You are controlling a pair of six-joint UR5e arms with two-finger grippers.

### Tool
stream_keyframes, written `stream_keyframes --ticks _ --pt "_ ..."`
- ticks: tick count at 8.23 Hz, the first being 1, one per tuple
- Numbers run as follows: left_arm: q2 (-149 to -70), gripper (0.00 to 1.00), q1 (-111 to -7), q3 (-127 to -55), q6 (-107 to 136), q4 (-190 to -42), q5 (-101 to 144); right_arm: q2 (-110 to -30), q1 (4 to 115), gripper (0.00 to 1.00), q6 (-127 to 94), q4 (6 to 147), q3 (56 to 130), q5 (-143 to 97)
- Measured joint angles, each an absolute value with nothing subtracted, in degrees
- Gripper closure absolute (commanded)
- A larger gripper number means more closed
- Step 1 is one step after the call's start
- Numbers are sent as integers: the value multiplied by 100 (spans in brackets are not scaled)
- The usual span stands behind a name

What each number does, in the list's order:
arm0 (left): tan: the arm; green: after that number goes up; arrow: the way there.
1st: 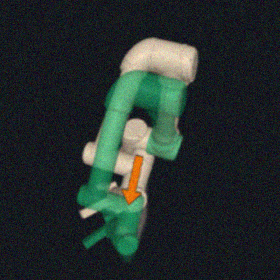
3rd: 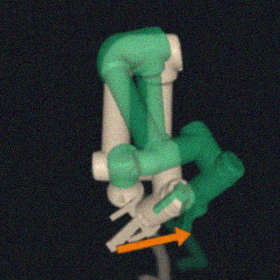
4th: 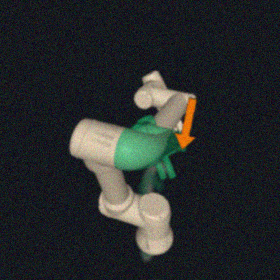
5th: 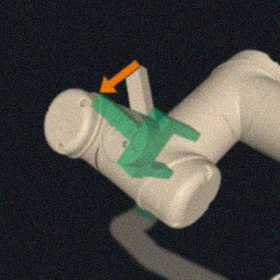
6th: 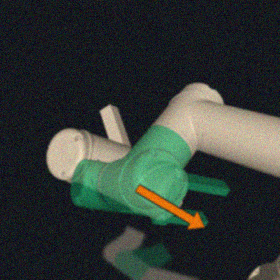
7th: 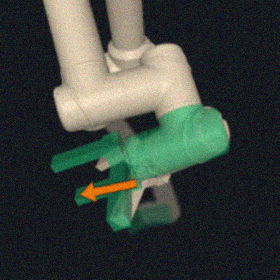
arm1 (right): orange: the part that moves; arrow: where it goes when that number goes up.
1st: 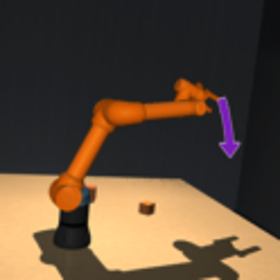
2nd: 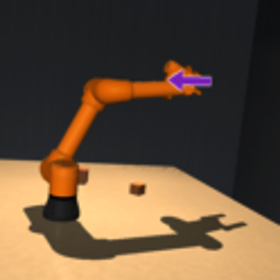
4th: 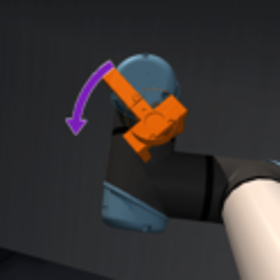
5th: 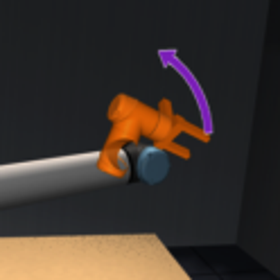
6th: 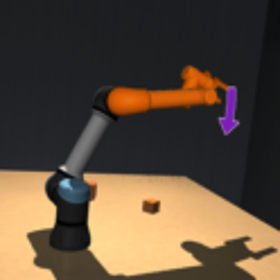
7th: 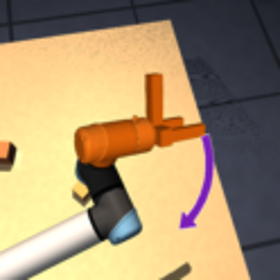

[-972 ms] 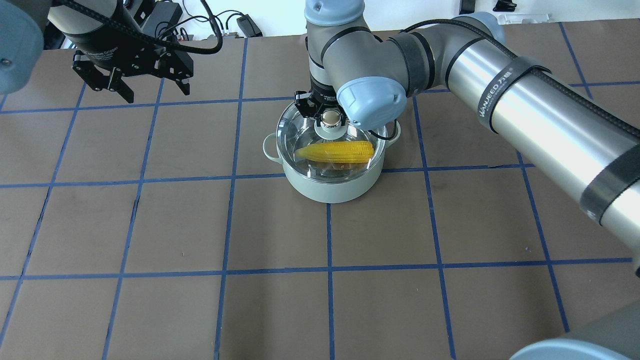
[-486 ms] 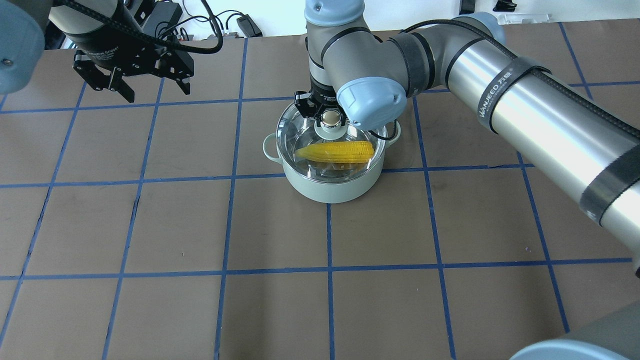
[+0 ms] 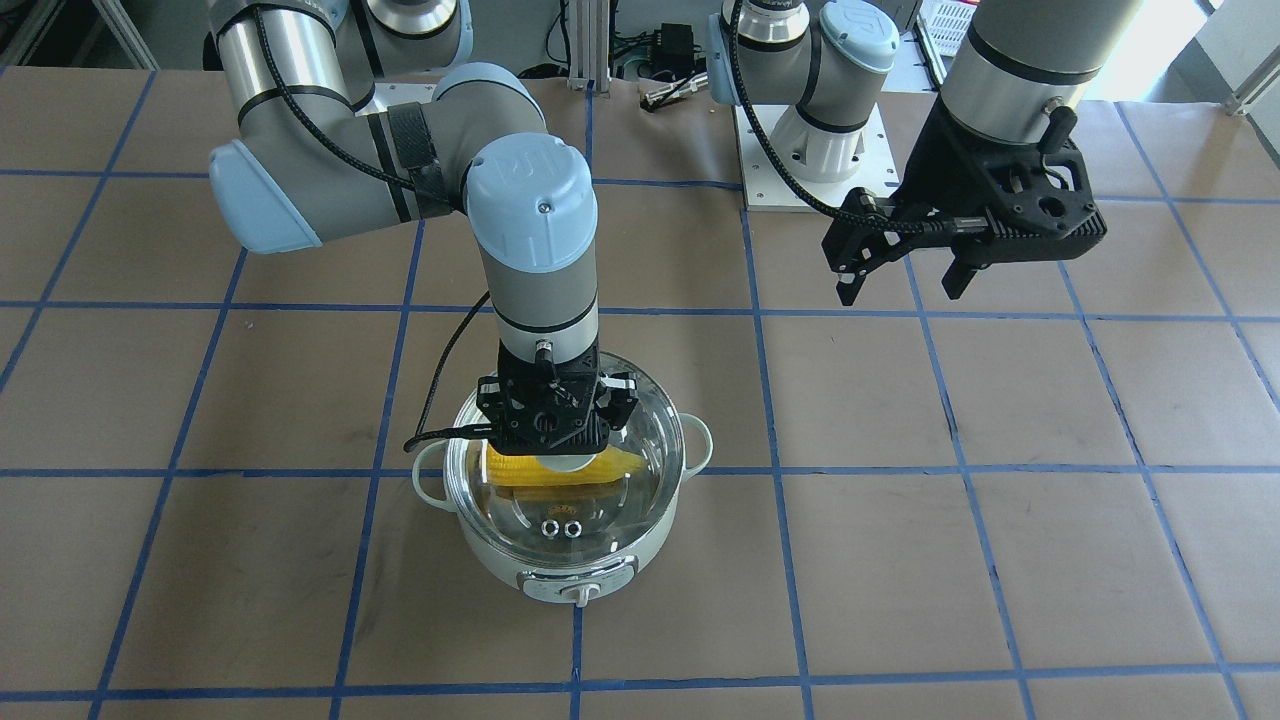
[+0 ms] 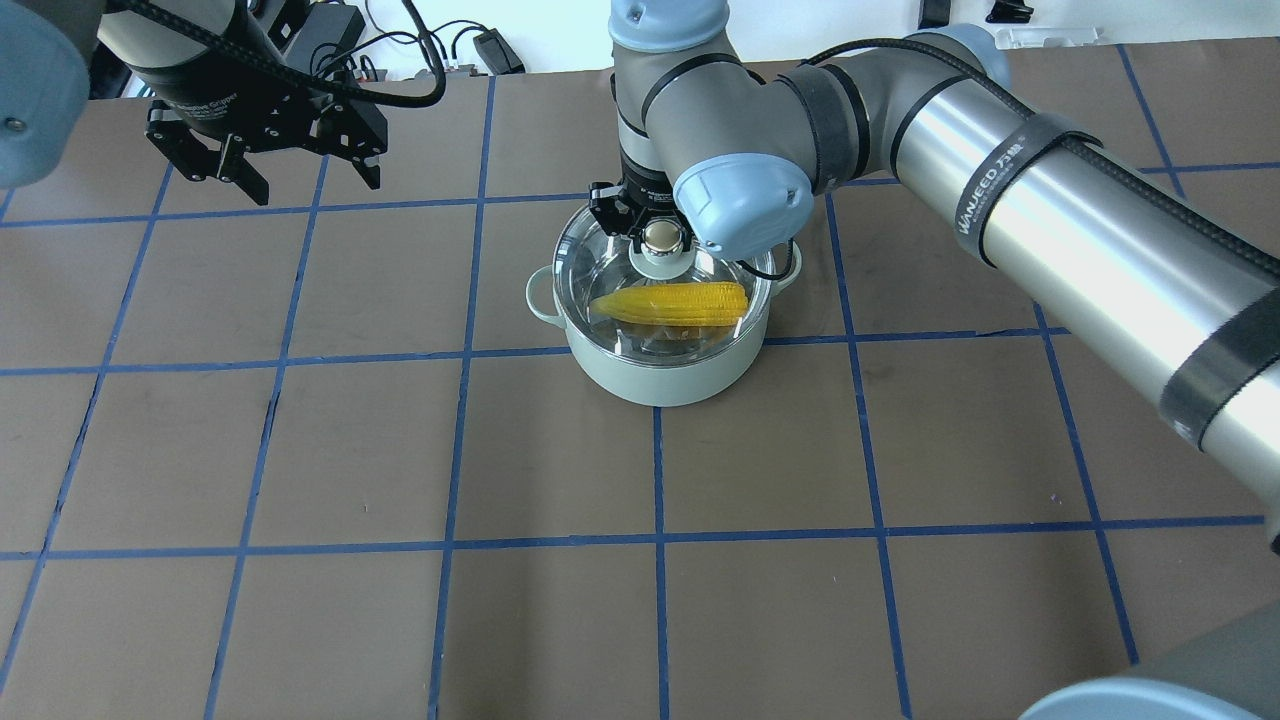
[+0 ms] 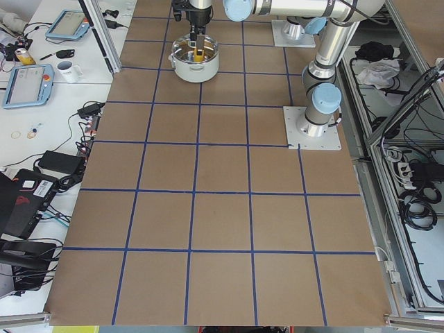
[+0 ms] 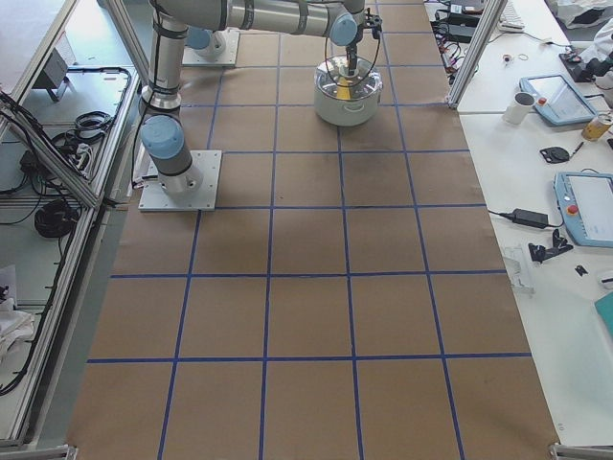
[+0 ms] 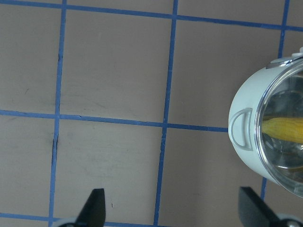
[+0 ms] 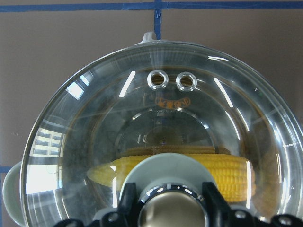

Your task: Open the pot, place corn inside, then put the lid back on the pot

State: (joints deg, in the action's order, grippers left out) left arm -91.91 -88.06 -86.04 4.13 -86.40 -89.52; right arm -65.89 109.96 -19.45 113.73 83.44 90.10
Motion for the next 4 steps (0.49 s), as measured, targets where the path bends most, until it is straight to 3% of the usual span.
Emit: stream_keyframes --ticks 4 --pt "-9180 0 -8807 -8599 413 -8640 -8981 -6615 11017 77 -2009 11377 8347 9152"
